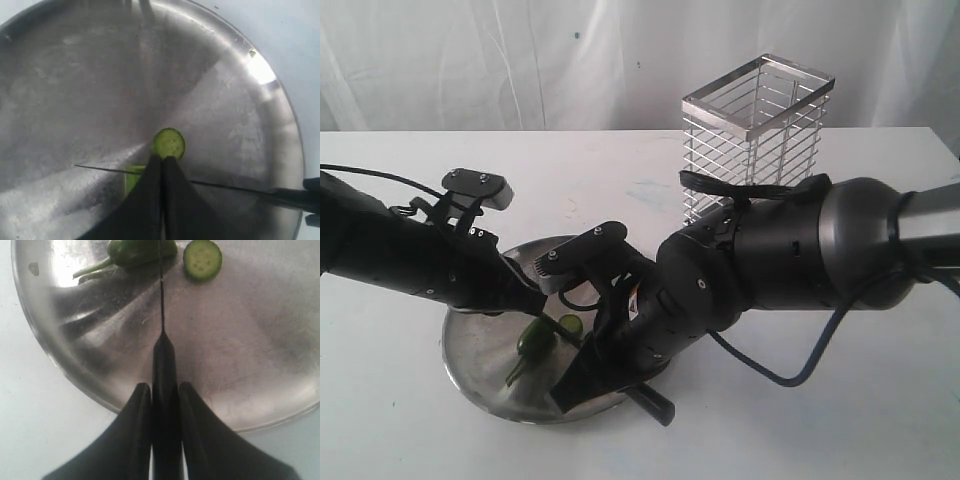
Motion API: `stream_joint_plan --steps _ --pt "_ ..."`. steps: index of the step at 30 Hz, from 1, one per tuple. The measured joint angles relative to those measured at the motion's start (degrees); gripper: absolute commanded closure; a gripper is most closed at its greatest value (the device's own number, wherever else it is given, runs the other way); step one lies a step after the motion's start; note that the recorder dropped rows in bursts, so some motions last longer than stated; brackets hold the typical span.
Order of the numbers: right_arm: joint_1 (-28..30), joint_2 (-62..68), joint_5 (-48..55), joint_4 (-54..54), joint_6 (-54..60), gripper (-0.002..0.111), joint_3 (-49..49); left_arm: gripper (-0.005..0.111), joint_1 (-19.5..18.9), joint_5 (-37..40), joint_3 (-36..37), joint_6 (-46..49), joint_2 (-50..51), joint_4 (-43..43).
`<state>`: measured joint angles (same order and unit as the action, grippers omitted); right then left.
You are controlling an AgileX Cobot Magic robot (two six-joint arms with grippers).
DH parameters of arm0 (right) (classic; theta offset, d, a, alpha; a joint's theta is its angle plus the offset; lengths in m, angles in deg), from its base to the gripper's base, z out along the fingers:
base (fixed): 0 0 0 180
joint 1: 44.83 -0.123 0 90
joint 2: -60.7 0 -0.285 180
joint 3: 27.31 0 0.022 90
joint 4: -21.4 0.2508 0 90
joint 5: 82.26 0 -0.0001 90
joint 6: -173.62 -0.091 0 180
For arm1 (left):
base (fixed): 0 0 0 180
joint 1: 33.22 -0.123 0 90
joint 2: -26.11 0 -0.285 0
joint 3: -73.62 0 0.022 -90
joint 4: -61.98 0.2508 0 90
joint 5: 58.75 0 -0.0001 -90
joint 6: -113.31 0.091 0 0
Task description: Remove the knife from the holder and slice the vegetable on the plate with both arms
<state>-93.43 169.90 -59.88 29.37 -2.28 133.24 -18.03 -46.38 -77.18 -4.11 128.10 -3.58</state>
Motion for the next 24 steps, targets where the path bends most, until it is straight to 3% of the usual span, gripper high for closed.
stream_joint_plan --steps 11,17,24 --pt "0.0 0.0 0.2 0.0 0.0 0.105 0.0 0.105 0.0 0.2 0.0 0.2 2.4 -0.9" --pt "0.0 0.0 1.1 -0.1 0.0 0.105 0.0 0.092 0.0 -0.9 0.0 0.5 5.9 -1.1" --pt "0.0 0.1 1.4 -0.1 0.0 0.105 0.0 0.091 0.0 -1.5 0.0 0.5 5.8 -1.1"
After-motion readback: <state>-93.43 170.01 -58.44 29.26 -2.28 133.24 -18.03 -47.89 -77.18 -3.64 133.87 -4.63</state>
